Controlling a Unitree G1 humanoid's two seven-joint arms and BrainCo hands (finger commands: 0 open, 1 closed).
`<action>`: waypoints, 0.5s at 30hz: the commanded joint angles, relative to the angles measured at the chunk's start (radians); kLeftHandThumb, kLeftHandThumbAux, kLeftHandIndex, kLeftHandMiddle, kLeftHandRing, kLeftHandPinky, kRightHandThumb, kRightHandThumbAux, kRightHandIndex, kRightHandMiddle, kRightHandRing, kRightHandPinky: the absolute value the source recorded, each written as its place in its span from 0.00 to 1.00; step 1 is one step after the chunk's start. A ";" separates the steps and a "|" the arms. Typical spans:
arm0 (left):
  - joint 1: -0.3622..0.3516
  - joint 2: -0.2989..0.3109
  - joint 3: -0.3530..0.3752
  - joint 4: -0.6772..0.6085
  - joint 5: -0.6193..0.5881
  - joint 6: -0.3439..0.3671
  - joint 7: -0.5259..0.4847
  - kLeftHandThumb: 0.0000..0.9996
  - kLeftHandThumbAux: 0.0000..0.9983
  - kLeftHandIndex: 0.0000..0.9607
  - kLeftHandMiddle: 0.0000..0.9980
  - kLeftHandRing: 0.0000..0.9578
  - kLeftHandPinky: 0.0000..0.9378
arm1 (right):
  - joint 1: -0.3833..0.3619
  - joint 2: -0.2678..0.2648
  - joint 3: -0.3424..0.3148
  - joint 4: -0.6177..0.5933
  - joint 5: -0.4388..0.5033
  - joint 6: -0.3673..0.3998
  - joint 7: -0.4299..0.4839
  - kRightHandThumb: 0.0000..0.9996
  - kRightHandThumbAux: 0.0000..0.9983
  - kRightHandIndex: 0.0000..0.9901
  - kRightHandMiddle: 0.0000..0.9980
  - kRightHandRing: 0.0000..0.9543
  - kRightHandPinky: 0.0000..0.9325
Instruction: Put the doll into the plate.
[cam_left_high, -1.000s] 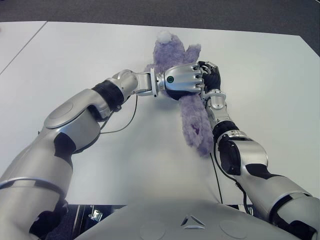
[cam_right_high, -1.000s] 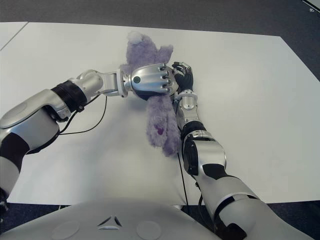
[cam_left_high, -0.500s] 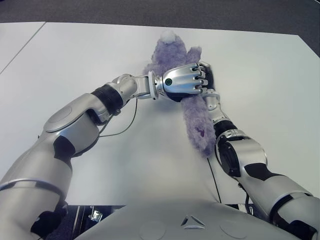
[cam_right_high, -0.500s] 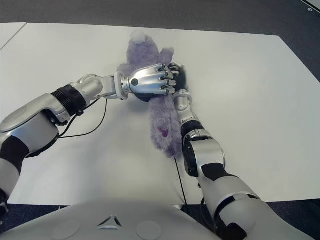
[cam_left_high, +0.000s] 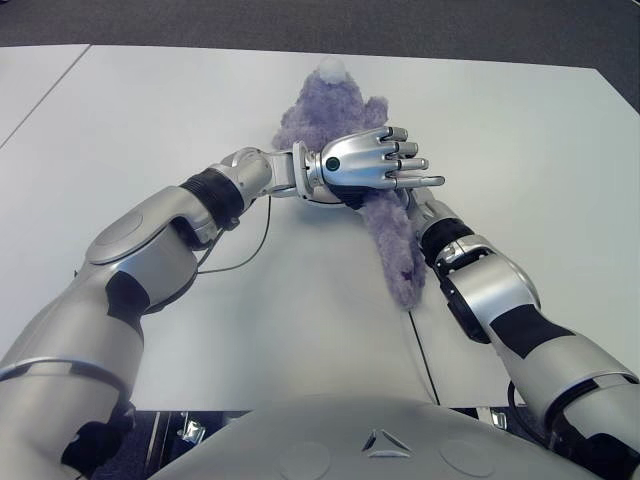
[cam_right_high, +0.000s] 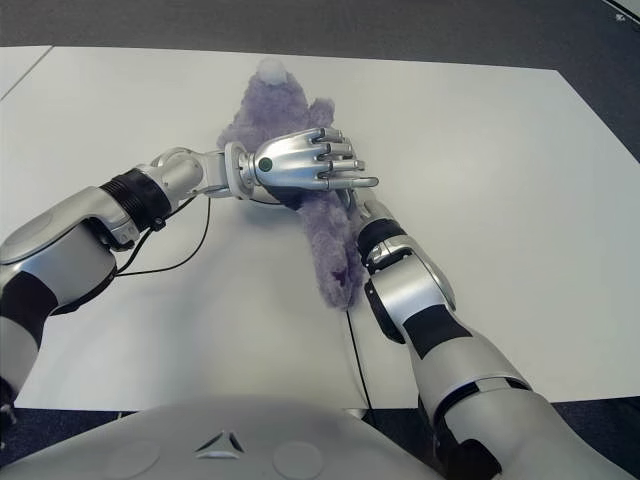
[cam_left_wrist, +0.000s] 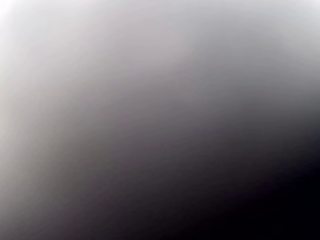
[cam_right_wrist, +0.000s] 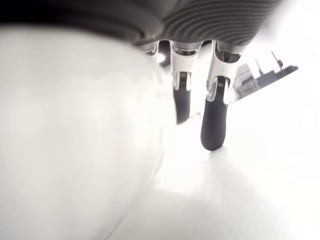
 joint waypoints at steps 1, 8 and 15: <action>0.021 0.054 0.003 -0.061 0.047 0.017 -0.042 0.00 0.39 0.01 0.05 0.03 0.01 | 0.136 0.056 0.010 0.095 0.045 0.022 0.291 0.00 0.51 0.00 0.01 0.01 0.01; 0.023 0.059 0.008 -0.071 0.052 0.040 -0.053 0.00 0.36 0.00 0.00 0.00 0.00 | 0.135 0.062 -0.079 0.118 0.145 0.122 0.484 0.00 0.42 0.00 0.00 0.00 0.00; 0.028 0.080 0.014 -0.082 0.045 0.045 -0.080 0.00 0.31 0.00 0.00 0.00 0.00 | 0.284 0.073 -0.002 0.111 0.049 0.128 0.009 0.08 0.56 0.10 0.15 0.18 0.18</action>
